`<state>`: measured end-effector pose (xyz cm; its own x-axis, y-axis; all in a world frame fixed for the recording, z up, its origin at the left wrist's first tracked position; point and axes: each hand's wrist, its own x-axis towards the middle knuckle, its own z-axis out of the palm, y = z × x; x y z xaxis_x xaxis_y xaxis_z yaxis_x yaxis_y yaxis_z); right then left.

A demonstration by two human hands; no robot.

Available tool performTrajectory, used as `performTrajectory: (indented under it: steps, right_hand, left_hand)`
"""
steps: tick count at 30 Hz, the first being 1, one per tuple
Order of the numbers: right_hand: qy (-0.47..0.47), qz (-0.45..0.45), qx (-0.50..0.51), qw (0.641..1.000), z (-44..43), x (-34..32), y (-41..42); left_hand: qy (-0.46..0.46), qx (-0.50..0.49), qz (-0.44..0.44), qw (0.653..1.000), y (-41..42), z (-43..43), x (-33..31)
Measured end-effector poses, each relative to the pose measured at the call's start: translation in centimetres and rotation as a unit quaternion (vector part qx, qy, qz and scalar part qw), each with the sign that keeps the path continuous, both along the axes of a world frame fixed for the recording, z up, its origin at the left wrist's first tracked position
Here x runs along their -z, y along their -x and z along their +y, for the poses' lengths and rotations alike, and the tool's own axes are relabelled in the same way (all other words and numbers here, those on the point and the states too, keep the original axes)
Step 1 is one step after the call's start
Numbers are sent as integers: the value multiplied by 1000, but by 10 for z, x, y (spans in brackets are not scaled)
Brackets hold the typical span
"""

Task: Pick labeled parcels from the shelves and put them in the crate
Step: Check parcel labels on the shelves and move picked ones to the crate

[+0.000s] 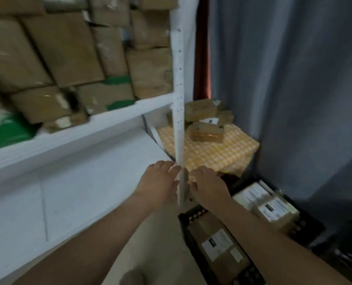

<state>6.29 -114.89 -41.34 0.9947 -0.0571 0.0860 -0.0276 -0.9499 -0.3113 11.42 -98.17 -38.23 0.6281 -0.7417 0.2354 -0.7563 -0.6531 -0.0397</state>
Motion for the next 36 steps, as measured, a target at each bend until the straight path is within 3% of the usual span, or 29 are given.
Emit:
performTrajectory:
  steps: [6, 10, 19, 28, 30, 33, 36]
  right_hand:
    - [-5, -91, -161, 983, 171, -77, -58]
    - [-38, -151, -242, 958, 307, -124, -78]
    - [-84, -208, -356, 907, 566, -196, -84]
    - [-31, -320, -354, 878, 657, -208, -113]
    - [24, -345, -307, 887, 661, -211, -128]
    - [117, -302, -233, 917, 653, -218, -153]
    - [122, -262, -225, 931, 639, -220, -177]
  left_hand:
    - [39, -155, -68, 985, -4, 179, -74]
    - [47, -259, -135, 955, 14, 315, -117]
    - [46, -429, -179, 884, 57, 563, -168]
    - [107, -445, -175, 872, 38, 644, -165]
    - [123, -441, -177, 872, 27, 646, -164]
    - [145, -428, -186, 873, 10, 640, -167]
    - [156, -411, -191, 878, -8, 628, -171]
